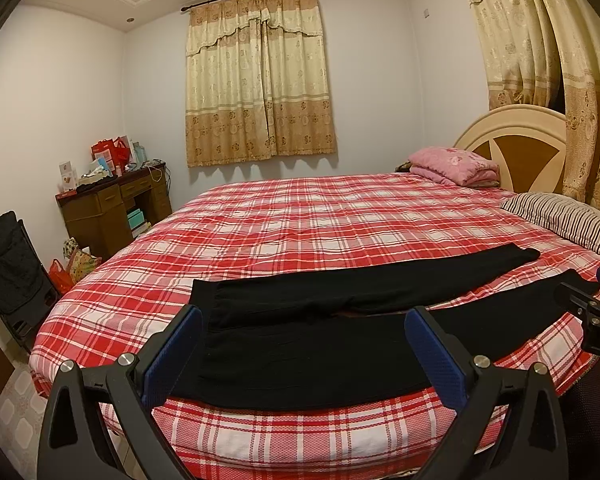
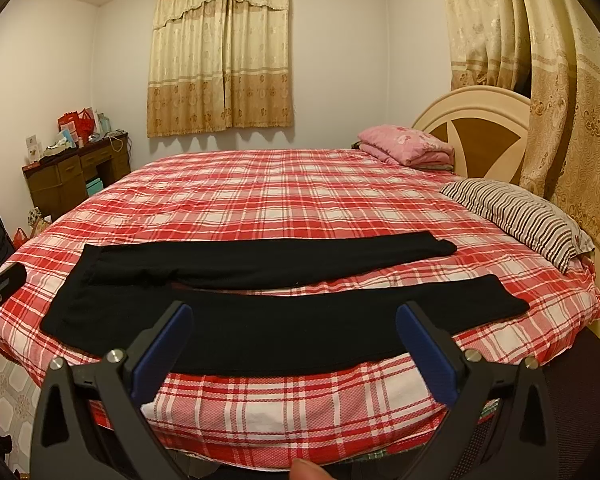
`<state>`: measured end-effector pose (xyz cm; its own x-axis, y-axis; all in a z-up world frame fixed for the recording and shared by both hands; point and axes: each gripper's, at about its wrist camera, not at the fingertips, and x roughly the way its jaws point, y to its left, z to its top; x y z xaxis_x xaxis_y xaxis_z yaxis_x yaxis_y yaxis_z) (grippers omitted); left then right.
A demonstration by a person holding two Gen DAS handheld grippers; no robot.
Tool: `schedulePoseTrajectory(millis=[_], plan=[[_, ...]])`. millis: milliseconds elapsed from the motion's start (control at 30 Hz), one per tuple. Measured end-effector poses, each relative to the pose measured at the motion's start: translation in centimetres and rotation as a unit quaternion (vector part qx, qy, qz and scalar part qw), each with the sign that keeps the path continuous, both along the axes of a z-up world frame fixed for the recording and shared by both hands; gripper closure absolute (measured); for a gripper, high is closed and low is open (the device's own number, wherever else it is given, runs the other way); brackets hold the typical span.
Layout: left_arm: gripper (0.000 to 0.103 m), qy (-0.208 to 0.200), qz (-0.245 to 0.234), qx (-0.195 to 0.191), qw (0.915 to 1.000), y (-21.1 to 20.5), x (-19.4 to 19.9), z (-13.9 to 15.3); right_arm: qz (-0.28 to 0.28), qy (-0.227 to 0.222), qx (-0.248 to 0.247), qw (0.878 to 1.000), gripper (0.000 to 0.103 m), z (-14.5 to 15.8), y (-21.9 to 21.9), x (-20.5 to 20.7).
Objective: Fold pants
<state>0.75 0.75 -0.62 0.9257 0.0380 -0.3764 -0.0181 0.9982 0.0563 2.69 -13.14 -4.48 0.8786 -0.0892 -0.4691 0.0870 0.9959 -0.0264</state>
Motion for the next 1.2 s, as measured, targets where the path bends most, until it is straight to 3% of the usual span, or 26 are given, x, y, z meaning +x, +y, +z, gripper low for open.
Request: schedulePoseTrajectory(millis=[900, 1200], plan=[[0.001, 0.007, 0.002, 0.002, 1.0, 0.1, 0.2, -0.6, 0.001, 0.003, 0.0, 1.0, 0.0, -0.3, -0.1, -0.1], [0.001, 0.024, 0.009, 0.004, 0.9997, 1.1, 2.8, -2.1, 0.003, 0.009, 0.002, 1.0, 0.0, -1.0, -0.6, 0.2]])
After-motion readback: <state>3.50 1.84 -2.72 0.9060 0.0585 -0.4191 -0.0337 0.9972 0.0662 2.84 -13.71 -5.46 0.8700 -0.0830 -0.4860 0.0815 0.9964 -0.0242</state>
